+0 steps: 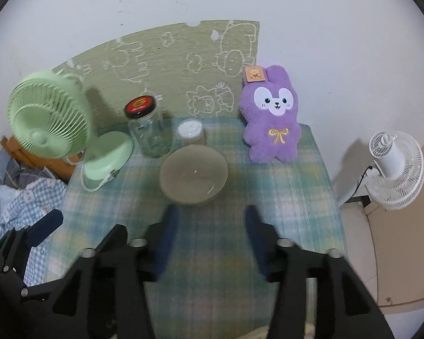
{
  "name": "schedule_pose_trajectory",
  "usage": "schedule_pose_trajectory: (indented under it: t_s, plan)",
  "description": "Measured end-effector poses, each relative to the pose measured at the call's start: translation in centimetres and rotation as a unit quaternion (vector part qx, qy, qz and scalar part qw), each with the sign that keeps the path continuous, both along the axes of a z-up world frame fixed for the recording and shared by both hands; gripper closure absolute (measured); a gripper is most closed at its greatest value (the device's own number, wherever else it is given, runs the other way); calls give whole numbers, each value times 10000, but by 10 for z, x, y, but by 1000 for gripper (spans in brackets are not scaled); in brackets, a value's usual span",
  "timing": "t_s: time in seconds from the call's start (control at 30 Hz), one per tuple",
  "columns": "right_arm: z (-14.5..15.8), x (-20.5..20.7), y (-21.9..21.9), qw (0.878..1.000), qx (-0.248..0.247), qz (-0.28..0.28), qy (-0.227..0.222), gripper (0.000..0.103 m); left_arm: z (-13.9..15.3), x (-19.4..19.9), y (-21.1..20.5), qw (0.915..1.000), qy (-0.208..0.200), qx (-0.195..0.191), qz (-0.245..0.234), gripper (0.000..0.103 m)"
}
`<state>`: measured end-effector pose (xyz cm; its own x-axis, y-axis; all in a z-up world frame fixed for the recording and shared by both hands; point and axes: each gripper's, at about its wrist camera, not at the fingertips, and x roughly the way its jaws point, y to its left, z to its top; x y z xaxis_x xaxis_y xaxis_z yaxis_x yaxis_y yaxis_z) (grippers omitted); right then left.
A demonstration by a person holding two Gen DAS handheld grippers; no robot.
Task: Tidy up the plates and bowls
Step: 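Move both grippers to the cream bowl beside the glass jar, then grasp the rim of the cream bowl with both grippers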
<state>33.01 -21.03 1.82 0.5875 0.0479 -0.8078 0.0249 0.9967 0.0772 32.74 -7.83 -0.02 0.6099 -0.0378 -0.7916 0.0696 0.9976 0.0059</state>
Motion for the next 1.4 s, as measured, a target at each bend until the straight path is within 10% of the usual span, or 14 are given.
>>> schedule_pose_trajectory:
  t_s: [0.63,1.1,1.4]
  plan:
    - [-96,110,-9,9998,139,108,19,27,-87,110,-25,9993,137,336,-25,21]
    - [-142,137,-12,9980,307,30,560,81,-129,137,-35,9976,571,375,-118,64]
    - [-144,145,-17,9974,355,-52,622,88,-131,142,-31,9975,561,414,79,87]
